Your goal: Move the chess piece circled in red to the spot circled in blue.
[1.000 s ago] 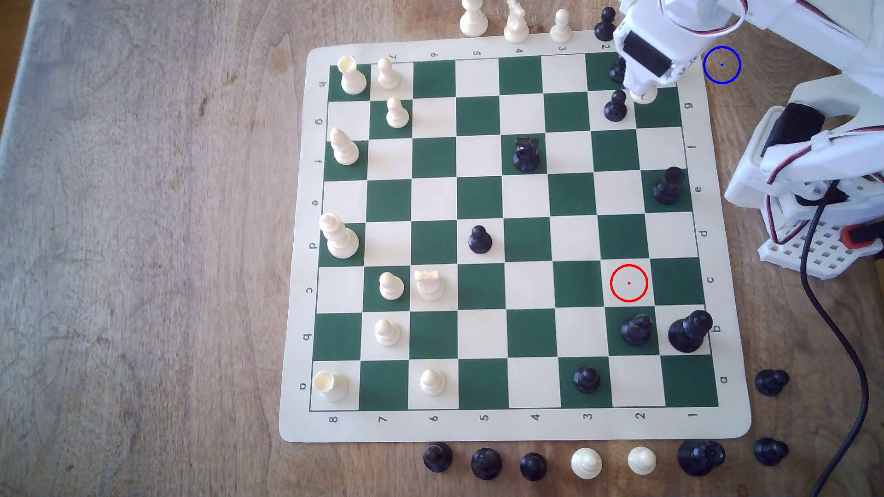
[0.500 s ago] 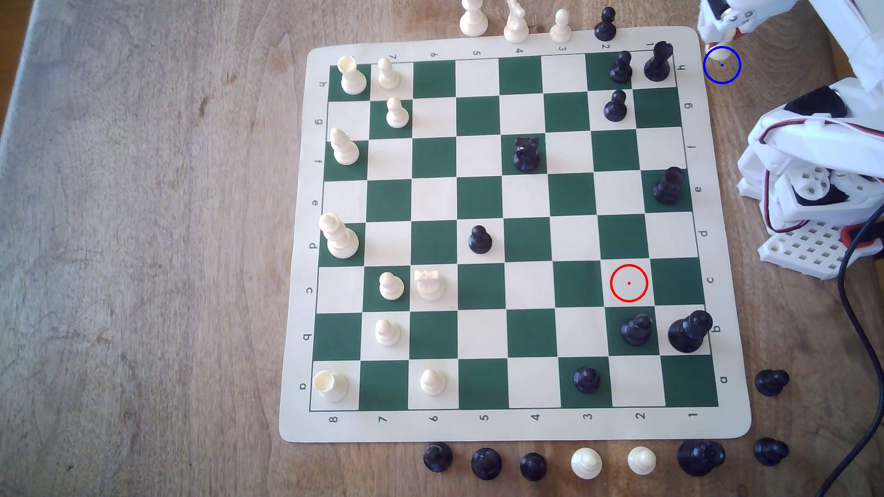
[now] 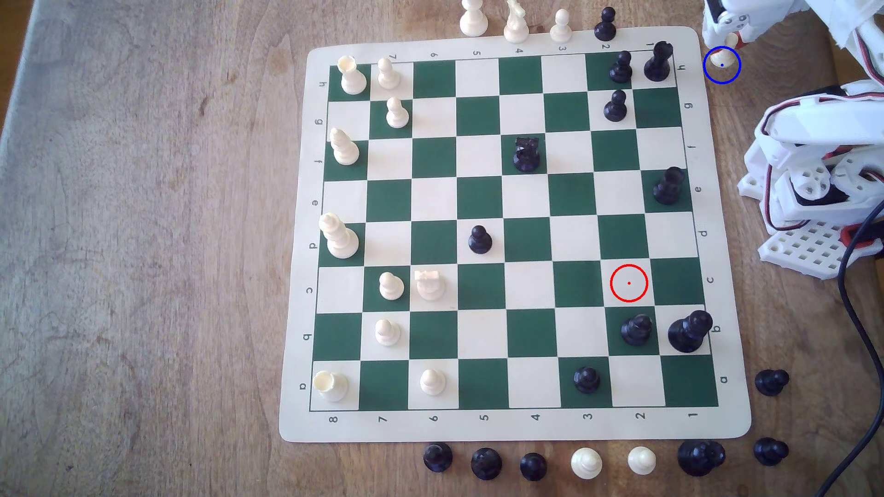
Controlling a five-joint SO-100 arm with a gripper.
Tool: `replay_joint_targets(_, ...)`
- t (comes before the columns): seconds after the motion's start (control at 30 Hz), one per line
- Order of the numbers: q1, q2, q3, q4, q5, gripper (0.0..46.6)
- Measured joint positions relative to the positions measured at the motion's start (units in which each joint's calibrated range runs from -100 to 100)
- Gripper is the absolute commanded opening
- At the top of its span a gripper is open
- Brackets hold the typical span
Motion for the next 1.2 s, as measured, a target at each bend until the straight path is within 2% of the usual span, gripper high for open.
replay_joint_targets(0.23, 1.18, 5.28, 0.00, -3.75, 0.44, 0.4)
replay_joint_targets(1.13, 0.96, 6.45, 3.98, -10.28, 0.73, 0.3)
replay_joint_targets(1.2, 0.96, 6.45, 3.98, -10.28, 0.73, 2.0)
